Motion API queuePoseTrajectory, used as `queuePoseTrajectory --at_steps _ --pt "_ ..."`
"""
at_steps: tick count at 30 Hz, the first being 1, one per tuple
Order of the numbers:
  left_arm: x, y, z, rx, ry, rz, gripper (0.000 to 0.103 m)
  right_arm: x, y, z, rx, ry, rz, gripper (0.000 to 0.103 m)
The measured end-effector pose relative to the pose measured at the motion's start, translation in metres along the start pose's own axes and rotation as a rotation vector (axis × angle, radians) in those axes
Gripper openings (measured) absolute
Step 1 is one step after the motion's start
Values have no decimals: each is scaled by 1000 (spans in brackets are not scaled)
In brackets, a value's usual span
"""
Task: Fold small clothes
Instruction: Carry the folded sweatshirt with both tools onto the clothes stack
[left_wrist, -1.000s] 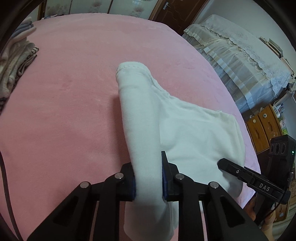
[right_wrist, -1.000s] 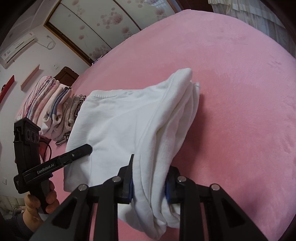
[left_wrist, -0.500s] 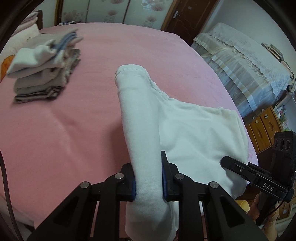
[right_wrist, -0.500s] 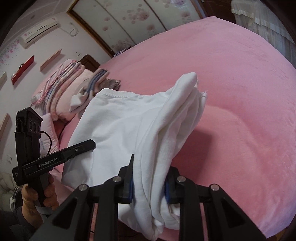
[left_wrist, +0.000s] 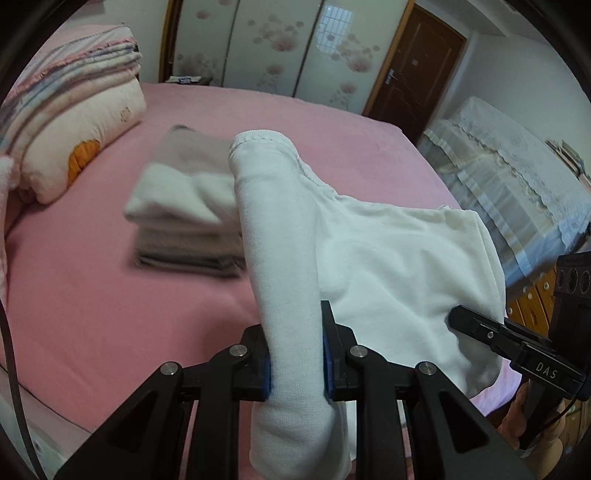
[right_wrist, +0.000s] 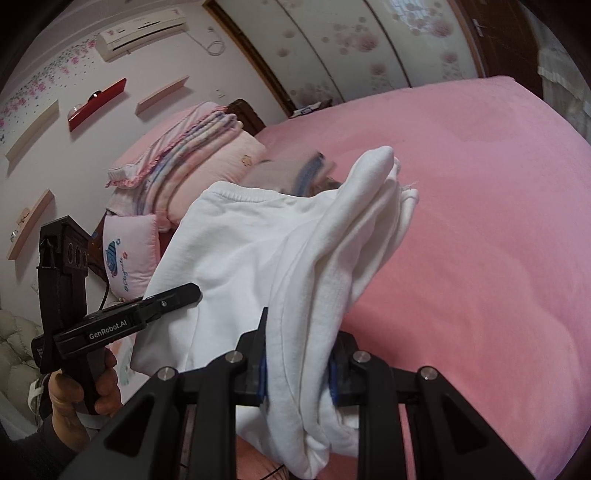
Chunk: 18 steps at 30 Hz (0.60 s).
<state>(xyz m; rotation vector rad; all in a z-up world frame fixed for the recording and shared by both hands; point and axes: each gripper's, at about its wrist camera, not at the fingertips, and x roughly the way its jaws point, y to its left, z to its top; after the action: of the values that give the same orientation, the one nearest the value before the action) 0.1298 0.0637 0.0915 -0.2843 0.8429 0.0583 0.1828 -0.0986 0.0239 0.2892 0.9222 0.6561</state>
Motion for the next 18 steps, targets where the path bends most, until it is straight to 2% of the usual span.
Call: queuePoseTrajectory --at_steps 9,14,18 --pt "-21 57 144 11 -112 86 18 55 67 137 -54 -77 14 23" --pt "7 89 210 -26 -126 112 18 97 80 193 -52 -116 -5 23" --pt "50 114 238 -31 -98 141 18 143 73 215 -6 -108 -15 23"
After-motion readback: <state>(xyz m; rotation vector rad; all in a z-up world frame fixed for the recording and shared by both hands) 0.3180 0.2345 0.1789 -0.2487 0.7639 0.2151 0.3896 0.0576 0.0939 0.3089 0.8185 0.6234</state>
